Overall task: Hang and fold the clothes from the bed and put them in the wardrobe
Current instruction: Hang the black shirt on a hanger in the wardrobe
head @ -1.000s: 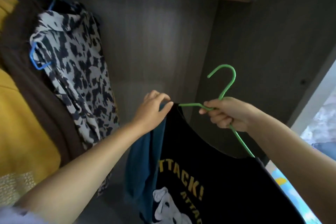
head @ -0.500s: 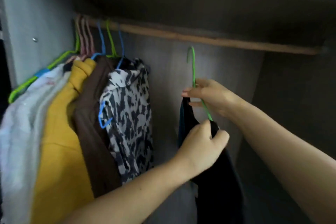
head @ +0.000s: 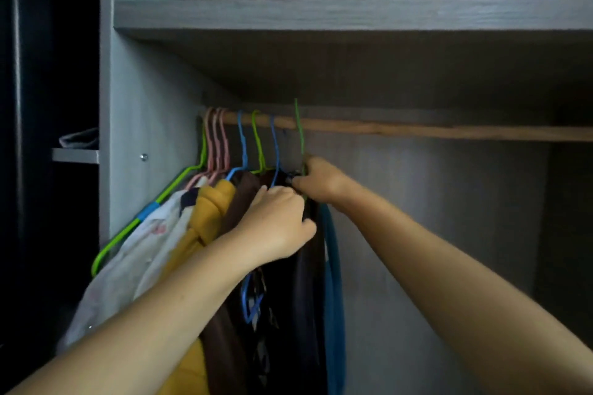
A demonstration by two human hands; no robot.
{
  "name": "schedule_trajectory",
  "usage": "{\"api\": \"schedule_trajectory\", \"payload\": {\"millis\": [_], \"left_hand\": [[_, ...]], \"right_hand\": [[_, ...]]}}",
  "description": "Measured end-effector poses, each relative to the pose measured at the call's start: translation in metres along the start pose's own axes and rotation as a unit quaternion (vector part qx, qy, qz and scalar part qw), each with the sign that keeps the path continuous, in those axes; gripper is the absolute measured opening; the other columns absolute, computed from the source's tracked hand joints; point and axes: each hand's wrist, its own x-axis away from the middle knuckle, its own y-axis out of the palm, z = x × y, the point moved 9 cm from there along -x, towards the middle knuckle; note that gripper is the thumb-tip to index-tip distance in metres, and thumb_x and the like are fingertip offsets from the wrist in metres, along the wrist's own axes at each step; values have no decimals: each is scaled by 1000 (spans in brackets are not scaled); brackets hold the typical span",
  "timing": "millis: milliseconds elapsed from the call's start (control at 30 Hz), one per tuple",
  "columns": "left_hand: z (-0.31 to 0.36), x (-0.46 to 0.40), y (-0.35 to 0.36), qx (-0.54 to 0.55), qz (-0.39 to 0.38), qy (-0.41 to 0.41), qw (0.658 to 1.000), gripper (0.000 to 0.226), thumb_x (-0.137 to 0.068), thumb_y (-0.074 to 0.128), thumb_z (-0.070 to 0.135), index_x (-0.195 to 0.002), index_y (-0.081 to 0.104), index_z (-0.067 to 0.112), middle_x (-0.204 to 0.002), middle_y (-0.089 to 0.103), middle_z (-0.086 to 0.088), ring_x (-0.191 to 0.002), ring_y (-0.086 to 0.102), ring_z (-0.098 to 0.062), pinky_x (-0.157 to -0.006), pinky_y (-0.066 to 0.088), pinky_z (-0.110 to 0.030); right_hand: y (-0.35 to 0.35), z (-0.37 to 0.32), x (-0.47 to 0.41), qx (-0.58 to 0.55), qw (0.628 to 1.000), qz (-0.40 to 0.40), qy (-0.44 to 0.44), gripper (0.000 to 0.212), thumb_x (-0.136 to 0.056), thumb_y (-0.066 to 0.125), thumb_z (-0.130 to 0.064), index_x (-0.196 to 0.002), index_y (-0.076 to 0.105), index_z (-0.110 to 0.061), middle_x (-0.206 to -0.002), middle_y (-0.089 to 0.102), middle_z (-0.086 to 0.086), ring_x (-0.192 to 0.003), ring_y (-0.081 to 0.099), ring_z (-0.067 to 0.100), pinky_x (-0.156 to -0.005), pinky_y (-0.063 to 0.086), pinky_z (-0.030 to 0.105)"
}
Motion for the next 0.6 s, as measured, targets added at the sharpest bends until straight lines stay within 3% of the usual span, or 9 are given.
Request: {"api": "schedule_trajectory", "payload": {"millis": [67,167,267,400,533,600], "left_hand": [[-18,9,19,-75,-23,-2,997,37,-94,43,27,-123,52,7,-143,39,-6,-142,19,-21,-117,8,-41],[-38,19,25,-139,-12,-12,990,54,-95,41,22,-146,30,9,-157,18,-1,-147,-2,-14,-118,-2,-35],[-39,27,24,-207,-1,-7,978,62,-95,41,15,-151,15,7,-160,4,-5,-147,-6,-19,-117,-3,-33],[-27,45,28,-278,31,-8,960,69,-93,42,9,-151,3,2,-159,-6,-14,-147,-9,-27,-117,-4,-43],[28,57,56,-221,51,65,972,66,-96,44,21,-152,10,11,-159,-1,-15,-147,-9,-27,-115,-9,-50],[69,59,81,-162,43,122,978,62,-96,47,26,-150,18,17,-158,8,-12,-147,-2,-26,-115,-6,-51]], "right_hand": [[28,2,-6,19,999,-24,9,37,-94,54,-20,-125,50,1,-115,60,19,-109,58,32,-80,46,30],[49,3,-13,19,1000,-15,15,64,-96,51,-30,-145,26,1,-138,47,20,-125,47,33,-102,41,37],[51,6,-11,-24,1000,-17,4,71,-97,48,-37,-152,15,-6,-150,36,15,-135,38,29,-110,32,32],[40,46,21,-71,997,3,-7,61,-101,41,-38,-153,19,-15,-154,32,7,-141,31,22,-113,24,29],[26,131,88,-26,996,50,68,64,-101,42,-35,-154,11,-15,-159,19,7,-145,20,20,-114,12,25],[19,173,133,13,991,59,122,64,-101,42,-35,-154,11,-18,-159,18,6,-146,19,21,-120,13,38]]}}
